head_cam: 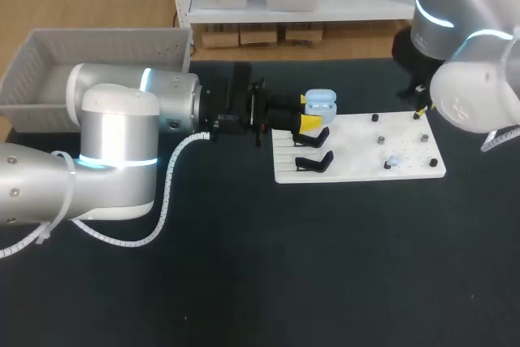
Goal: Pick up each earbud case from the left stands, insert the matching earbuds, close the lid, and place the case in the box.
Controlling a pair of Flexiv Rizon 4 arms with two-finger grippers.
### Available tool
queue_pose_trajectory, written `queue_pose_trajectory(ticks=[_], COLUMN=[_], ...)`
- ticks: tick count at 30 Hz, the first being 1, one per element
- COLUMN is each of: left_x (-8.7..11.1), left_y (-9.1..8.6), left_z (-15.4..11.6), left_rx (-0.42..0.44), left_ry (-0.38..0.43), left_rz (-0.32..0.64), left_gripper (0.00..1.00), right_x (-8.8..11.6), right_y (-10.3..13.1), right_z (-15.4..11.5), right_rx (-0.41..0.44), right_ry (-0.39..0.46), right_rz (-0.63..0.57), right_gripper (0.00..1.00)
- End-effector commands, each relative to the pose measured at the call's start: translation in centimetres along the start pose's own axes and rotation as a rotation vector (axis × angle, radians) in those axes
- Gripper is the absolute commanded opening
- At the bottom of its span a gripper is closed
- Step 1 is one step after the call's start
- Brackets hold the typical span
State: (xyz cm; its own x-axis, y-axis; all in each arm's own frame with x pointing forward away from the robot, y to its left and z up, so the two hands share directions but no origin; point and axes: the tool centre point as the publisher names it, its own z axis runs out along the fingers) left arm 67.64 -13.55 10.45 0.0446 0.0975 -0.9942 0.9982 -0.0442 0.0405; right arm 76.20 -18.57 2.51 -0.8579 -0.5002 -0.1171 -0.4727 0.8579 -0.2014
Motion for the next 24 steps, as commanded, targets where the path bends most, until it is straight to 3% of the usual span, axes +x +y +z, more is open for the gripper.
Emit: queue_pose_trajectory(ticks=[1,11,19,24], left_x=[0.1,0.1,0.1,0.1], left_y=[-0.1,-0.1,-0.1,-0.1], left_z=[0.0,0.0,0.0,0.0], left_rx=[-0.006,-0.006,-0.006,-0.006], left_ry=[-0.004,-0.004,-0.004,-0.004], left_rz=[0.003,0.003,0.003,0.003], left_gripper=[0.0,0.0,0.0,0.0], right_x=[1.3,2.0,2.8,2.8], right_y=[0.6,1.9,3.4,3.4], right_z=[-3.3,-7.0,-8.7,-8.7], right_rx=[0.032,0.046,-0.05,-0.05], right_ry=[0.016,0.2,0.187,0.187], right_rz=[0.02,0.205,0.272,0.272], right_gripper=[0.0,0.0,0.0,0.0])
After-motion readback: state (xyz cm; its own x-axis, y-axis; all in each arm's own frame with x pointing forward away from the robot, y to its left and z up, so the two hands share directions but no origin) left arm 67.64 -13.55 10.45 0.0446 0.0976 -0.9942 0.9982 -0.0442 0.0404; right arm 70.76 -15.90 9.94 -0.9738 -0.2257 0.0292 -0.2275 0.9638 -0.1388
